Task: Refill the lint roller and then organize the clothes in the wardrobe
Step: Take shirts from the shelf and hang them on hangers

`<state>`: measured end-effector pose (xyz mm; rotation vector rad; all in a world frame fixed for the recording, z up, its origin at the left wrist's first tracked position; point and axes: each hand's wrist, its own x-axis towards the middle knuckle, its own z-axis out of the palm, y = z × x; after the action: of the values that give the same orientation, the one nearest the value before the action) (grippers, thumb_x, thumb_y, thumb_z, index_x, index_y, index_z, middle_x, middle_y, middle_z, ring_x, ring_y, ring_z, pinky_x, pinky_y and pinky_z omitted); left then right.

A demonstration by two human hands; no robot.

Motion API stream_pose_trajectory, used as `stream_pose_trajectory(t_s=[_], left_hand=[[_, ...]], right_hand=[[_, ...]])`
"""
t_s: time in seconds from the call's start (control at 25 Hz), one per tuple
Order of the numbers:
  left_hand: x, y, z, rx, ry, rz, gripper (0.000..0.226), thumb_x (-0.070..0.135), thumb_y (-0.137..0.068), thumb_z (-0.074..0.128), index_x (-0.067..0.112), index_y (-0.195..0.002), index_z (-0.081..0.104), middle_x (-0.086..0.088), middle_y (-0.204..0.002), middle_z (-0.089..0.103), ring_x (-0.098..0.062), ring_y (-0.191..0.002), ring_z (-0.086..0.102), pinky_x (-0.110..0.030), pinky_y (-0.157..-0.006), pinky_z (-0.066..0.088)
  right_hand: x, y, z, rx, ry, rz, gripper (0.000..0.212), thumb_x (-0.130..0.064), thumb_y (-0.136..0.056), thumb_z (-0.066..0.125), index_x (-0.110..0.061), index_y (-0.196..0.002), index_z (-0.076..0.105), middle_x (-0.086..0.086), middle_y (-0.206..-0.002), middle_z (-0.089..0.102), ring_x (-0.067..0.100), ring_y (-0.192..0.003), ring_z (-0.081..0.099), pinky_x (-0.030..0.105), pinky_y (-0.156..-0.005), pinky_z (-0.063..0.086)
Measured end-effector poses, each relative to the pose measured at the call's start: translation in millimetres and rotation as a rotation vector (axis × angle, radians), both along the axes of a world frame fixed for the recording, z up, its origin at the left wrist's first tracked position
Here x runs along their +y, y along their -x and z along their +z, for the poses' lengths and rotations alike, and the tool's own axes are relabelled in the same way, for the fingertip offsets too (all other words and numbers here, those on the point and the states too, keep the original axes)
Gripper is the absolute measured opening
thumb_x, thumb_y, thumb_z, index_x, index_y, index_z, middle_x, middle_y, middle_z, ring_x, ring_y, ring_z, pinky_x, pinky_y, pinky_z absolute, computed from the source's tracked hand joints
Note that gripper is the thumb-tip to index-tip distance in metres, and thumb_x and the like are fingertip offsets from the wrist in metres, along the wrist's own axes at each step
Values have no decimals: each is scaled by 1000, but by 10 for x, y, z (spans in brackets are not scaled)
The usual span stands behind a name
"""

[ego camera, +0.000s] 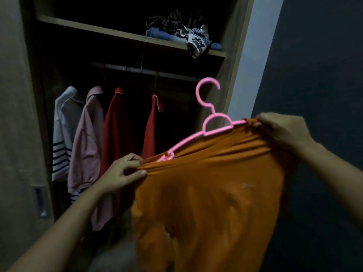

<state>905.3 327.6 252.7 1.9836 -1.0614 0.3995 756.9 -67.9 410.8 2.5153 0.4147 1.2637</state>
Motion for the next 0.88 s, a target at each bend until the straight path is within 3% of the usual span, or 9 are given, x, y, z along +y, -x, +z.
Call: stream_pose_trajectory(t_s=[0.12, 0.24, 0.32, 0.48, 0.56, 0.68, 0.8, 0.88], left_hand=[[-5, 59, 304, -27, -15, -32, 28, 73, -79, 44, 50, -84, 61, 25, -89, 64, 7, -83, 60, -8, -70, 42], [-104, 169, 490, 27, 14, -58, 27, 56, -84, 51, 52, -110, 44, 17, -94, 64, 5, -86, 61, -10, -71, 48], [-96, 170, 526, 54, 48, -31, 33, 48, -85, 55, 46, -116, 44, 11, -91, 66, 1, -84, 64, -16, -68, 51], [-135, 147, 600, -47, 39, 33, 6, 36, -87, 60, 38, -90, 65, 24, -95, 66, 5, -87, 63, -13, -71, 48], [-139, 170, 670, -83, 85, 70, 8, 31, -86, 62, 38, -88, 65, 27, -95, 66, 8, -86, 62, -10, -72, 46], [6, 163, 789, -121, 120, 113, 11, 38, -85, 59, 38, -95, 65, 31, -100, 62, 11, -91, 59, -5, -73, 44], [65, 151, 863, -87, 98, 104, 13, 41, -81, 60, 46, -93, 63, 45, -91, 59, 17, -95, 56, -2, -77, 43], [38, 159, 891, -79, 157, 86, 18, 37, -81, 61, 53, -88, 66, 45, -89, 60, 17, -97, 57, -3, -81, 44]], right_hand=[[24, -24, -300, 11, -59, 25, 68, -58, -95, 12, -14, -92, 64, 8, -71, 68, 22, -52, 62, 30, -43, 51], [160, -123, -528, 46, -277, -15, 65, -64, -90, 12, -20, -95, 60, 1, -75, 64, 17, -61, 59, 30, -52, 51], [249, -156, -635, 86, -377, -22, 59, -65, -89, 17, -24, -96, 59, -4, -78, 62, 13, -67, 58, 29, -59, 50], [497, -183, -700, 148, -466, 90, 36, -49, -91, 34, -29, -102, 62, -16, -84, 55, 6, -76, 53, 23, -64, 43], [524, -199, -703, 210, -591, 149, 32, -49, -92, 35, -35, -103, 61, -21, -85, 57, 2, -79, 54, 18, -67, 41], [447, -193, -661, 354, -787, 168, 21, -46, -94, 34, -45, -90, 55, -19, -82, 59, 4, -82, 58, 23, -71, 45], [464, -185, -594, 521, -749, 138, 27, -35, -97, 36, -36, -76, 53, -12, -71, 55, 5, -71, 55, 22, -66, 39], [525, -237, -601, 583, -748, 162, 27, -31, -98, 35, -33, -77, 52, -10, -68, 52, 4, -66, 52, 19, -64, 37]])
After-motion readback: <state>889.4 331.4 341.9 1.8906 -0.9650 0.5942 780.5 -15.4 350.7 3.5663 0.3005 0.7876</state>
